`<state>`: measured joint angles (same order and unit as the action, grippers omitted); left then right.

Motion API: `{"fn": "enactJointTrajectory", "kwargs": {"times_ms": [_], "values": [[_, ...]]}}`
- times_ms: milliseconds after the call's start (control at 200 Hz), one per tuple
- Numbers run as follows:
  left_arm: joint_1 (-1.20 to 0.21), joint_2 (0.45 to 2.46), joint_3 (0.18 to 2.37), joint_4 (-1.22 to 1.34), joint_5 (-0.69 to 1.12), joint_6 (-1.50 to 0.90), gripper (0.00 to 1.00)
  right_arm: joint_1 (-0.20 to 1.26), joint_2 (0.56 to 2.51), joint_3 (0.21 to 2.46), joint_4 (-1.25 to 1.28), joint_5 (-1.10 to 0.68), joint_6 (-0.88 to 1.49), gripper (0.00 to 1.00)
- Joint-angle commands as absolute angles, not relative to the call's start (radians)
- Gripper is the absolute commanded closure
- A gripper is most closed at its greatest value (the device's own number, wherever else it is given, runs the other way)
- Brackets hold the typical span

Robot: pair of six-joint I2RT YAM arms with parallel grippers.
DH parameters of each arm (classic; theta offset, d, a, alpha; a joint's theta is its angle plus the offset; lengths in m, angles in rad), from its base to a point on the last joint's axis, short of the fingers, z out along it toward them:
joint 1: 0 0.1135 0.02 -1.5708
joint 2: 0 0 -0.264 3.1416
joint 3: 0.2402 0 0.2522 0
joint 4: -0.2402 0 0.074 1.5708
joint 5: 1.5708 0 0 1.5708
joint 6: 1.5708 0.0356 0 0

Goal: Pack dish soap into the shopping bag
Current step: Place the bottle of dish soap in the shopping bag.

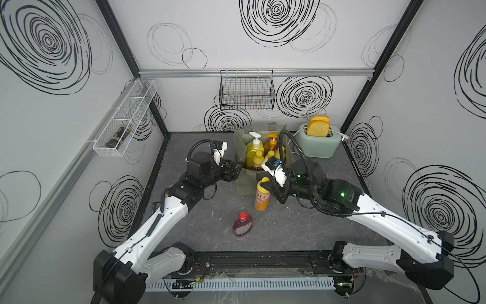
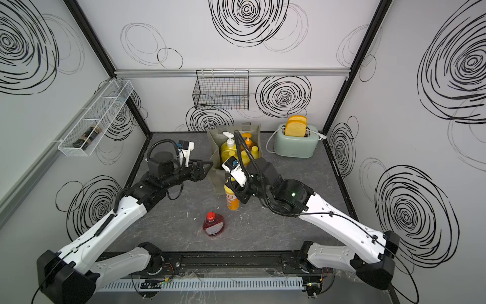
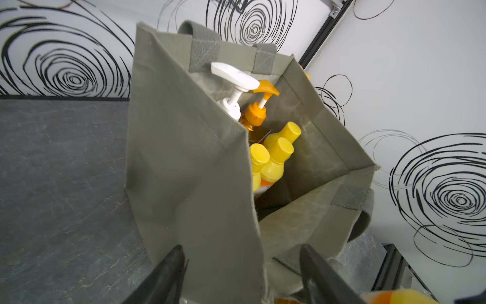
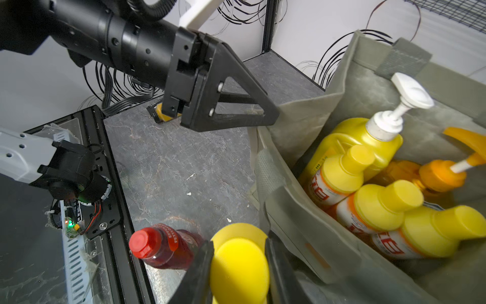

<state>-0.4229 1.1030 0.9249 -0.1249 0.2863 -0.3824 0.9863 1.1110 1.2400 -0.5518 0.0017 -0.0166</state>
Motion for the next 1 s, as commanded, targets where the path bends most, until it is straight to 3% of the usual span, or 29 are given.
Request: {"fn": "enactJointTrajectory", "kwargs": {"times_ms": [0,135,495,991], "values": [[-0.430,1.124,0.946,-0.152,0.276,-0.357,0.47,0.978,1.039,1.249,-0.534,0.051,-0.010,1.00],[-0.435,1.119,0.910,-0.159,0.282,-0.360,0.60,0.972,0.996,1.263,-0.588,0.088,-0.011,1.00],[-0.489,1.092,0.858,-0.162,0.252,-0.359,0.71,0.966,1.005,1.464,-0.704,-0.009,-0.006,1.00],[-0.532,1.110,0.833,-0.168,0.208,-0.350,0.85,0.965,1.078,1.717,-0.622,-0.129,-0.048,1.00]]}}
